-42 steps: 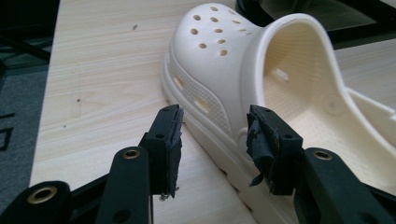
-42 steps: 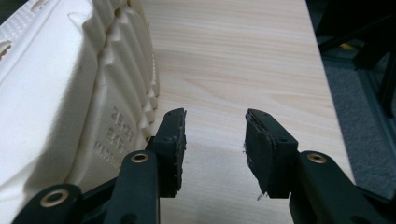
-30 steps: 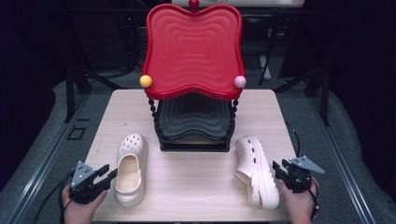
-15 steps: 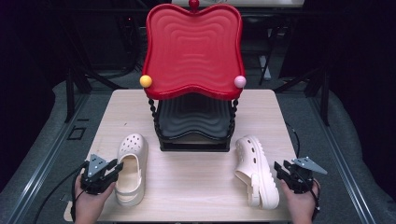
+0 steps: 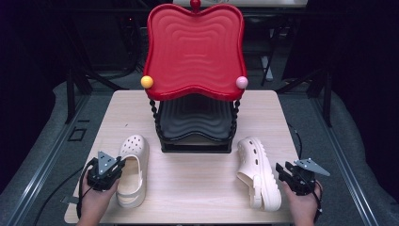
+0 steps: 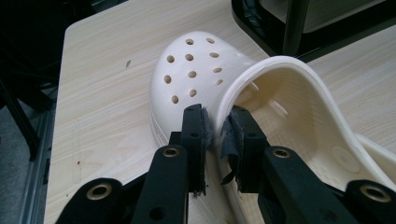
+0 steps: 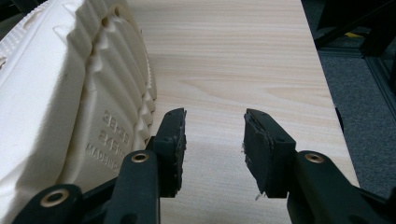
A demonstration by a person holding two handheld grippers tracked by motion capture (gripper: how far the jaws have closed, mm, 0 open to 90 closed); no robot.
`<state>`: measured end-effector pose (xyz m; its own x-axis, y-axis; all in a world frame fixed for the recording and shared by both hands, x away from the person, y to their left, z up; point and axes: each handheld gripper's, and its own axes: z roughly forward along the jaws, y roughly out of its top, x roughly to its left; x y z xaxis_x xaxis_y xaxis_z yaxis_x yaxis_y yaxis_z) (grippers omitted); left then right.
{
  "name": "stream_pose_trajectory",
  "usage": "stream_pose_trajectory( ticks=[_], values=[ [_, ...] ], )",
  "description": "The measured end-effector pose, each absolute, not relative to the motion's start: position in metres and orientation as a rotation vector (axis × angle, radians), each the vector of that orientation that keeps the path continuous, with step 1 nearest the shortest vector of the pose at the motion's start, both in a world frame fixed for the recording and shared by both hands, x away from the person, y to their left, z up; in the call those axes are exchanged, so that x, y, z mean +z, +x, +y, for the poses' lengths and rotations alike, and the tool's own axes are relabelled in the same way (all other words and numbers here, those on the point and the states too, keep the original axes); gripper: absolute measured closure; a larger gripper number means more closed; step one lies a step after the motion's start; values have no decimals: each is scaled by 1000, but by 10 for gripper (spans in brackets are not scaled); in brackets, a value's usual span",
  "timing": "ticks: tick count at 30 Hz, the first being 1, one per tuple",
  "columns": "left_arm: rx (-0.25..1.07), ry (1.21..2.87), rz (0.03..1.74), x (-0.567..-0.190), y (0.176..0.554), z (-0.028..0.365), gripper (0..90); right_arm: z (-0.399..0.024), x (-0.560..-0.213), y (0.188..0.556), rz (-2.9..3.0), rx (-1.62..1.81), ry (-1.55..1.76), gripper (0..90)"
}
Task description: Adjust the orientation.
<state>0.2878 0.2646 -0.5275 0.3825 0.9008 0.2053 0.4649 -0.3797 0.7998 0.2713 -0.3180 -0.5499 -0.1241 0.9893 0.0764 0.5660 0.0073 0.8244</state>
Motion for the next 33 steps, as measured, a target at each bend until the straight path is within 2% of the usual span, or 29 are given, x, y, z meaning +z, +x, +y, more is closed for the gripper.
stream_pose_trajectory(
  ticks=[12, 33],
  values=[
    [875, 1999, 1161, -527, 280, 262, 820, -318, -551, 272, 1725, 1023, 1610, 586],
    [741, 2013, 1041, -510, 246, 217, 827, -321, -549, 270, 1730, 1013, 1615, 581]
  ],
)
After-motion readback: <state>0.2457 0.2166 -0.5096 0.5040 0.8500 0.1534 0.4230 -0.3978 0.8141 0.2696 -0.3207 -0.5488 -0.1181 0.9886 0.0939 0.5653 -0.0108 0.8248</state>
